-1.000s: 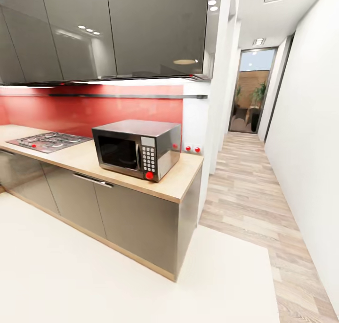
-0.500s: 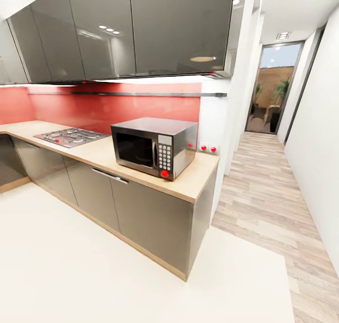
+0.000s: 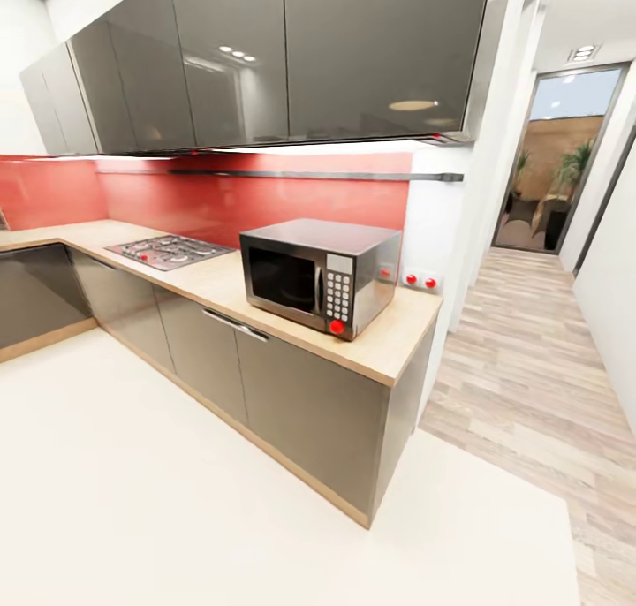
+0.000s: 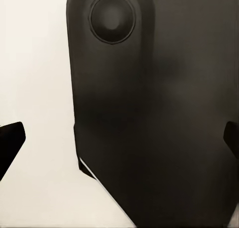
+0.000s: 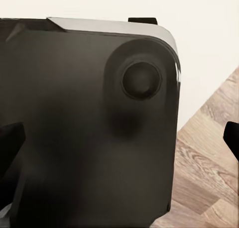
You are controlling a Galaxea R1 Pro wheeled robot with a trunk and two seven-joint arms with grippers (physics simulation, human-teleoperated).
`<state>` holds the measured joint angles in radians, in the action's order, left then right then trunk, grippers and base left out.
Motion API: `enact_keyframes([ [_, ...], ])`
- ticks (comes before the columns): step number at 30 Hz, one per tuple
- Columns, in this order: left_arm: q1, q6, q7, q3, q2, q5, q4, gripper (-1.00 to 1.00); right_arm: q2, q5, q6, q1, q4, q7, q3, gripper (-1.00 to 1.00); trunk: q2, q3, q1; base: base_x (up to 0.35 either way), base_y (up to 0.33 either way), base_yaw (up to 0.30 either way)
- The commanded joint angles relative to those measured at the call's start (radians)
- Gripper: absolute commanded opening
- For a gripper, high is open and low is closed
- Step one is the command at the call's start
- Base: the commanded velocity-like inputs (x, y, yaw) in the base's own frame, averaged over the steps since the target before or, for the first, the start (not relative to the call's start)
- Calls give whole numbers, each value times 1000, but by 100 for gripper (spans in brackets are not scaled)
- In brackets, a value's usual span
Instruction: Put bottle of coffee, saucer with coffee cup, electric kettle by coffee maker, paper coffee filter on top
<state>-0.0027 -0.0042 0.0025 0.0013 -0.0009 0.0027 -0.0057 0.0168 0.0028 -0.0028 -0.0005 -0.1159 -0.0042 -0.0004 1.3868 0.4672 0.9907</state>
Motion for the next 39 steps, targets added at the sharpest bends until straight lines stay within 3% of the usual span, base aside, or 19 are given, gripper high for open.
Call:
enact_keyframes([
  [1, 0, 0, 0, 0, 0, 0, 0, 100, 0, 0, 0, 0, -1, 0, 0, 100, -7, -1, -4, 0, 0, 203],
  [6, -1, 1, 1, 1, 5, 5, 0, 100, 0, 0, 0, 1, -1, 0, 0, 100, -42, -12, -23, 0, 0, 203],
  [16, -2, 1, 1, 19, 20, 60, 0, 100, 0, 0, 0, 1, -1, 0, 0, 100, -112, -33, -62, 0, 0, 203],
  [39, -2, 1, 1, 21, 25, 65, 0, 100, 0, 0, 0, 0, -1, 0, 0, 100, -273, -83, -150, 0, 0, 206],
])
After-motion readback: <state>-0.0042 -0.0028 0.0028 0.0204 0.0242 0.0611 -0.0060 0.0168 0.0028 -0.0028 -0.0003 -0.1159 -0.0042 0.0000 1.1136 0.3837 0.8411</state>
